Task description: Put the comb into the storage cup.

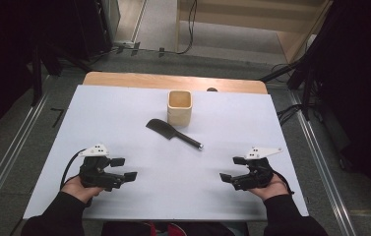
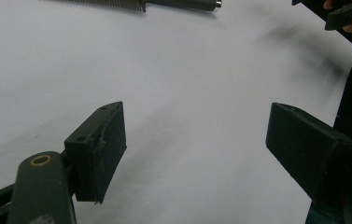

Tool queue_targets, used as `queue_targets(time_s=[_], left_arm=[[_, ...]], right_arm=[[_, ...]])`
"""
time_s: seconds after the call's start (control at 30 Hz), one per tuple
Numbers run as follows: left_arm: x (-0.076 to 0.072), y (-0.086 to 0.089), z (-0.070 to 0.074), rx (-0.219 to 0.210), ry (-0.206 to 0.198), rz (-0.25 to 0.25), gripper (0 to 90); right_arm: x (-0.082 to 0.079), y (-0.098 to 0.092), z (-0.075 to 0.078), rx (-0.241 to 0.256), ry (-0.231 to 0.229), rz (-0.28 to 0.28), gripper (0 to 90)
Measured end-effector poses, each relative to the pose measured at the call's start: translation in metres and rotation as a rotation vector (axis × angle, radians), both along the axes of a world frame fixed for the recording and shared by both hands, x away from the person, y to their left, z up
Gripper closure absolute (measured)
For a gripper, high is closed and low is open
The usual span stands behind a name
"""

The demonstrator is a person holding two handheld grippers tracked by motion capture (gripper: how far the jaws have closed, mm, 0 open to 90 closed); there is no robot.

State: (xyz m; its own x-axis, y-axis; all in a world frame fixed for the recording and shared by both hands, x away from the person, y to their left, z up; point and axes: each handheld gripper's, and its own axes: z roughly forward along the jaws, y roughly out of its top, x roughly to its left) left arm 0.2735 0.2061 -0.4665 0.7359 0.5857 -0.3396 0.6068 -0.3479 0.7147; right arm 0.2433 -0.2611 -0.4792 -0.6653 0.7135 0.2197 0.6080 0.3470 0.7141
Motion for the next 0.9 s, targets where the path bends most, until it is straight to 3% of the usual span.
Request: queue_targets(time_s=[0.53, 0.67, 0.9], left_arm=[[-0.0003, 0.0002, 0.0004, -0.004, -0.001, -0.002, 20.6], [-0.0004, 0.0002, 0.0007, 0.000, -0.001, -0.002, 20.6], [-0.0004, 0.0004, 0.0009, -0.004, -0.004, -0.001, 20.6]], right_arm=[[-0.0010, -0.0023, 0.0027, 0.011, -0.035, -0.037, 13.3], [-0.0008, -0.0019, 0.0026, -0.028, -0.053, -0.042, 13.3], [-0.0014, -0.0009, 0.0051, -0.055, -0.092, -0.052, 13.3]])
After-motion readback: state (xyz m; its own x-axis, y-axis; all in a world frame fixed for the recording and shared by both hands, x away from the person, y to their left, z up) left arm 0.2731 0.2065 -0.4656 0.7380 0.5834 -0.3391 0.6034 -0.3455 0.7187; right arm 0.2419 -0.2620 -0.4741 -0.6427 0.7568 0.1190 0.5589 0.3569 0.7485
